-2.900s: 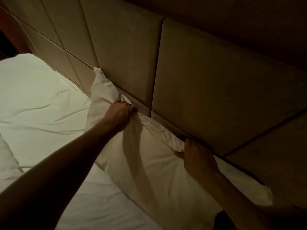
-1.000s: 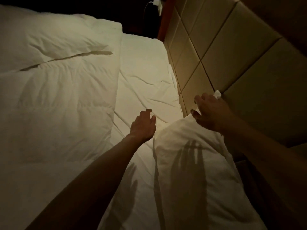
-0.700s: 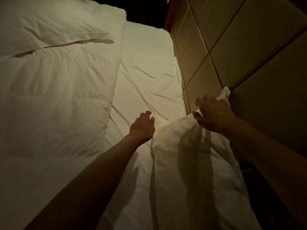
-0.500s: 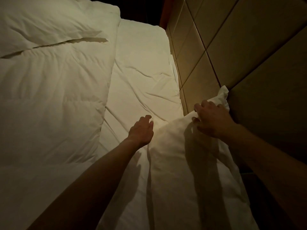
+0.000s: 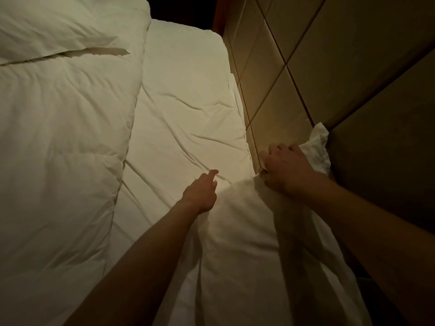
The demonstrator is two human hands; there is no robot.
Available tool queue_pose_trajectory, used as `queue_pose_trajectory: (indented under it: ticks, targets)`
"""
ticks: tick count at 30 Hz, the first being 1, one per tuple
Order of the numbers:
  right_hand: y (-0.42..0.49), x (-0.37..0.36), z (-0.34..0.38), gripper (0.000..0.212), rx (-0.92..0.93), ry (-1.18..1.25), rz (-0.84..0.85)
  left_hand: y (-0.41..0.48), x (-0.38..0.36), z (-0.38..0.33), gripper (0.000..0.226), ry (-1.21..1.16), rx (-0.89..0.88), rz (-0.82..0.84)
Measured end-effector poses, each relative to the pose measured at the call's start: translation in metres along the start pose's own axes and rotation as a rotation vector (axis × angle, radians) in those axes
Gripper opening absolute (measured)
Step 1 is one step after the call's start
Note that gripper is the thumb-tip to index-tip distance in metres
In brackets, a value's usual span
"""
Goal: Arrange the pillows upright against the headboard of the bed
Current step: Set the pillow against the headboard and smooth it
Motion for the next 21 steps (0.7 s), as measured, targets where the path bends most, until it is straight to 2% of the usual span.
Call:
queue_pose_trajectory:
  ticks: [4, 9, 15, 21]
  targets:
    - [0.016, -0.018, 0.001, 0.042, -0.005, -0.058, 0.098, 0.011, -0.026, 0.019, 0.063, 0.011, 0.019, 0.099]
    - [0.037, -0.027, 0.001, 0.046, -0.009, -0.144, 0.144, 0.025, -0.049, 0.036, 0.074, 0.110, 0.025, 0.193]
    - [0.050, -0.056, -0.006, 0.057, -0.050, -0.155, 0.275, 0.030, -0.081, 0.030, 0.068, 0.112, -0.054, 0.296]
    - [0.045, -0.062, -0.007, 0.058, -0.041, -0.163, 0.313, 0.033, -0.086, 0.022, 0.061, 0.190, -0.105, 0.237]
Point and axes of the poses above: each hand's wrist, its own y-axis towards the middle knuckle, its own x-axis out of the back of the hand, z = x × y, the point moved 9 cm from there along y, towards the middle knuckle, and after that the axes turned 7 degrees about -z, right-handed, at the moved point
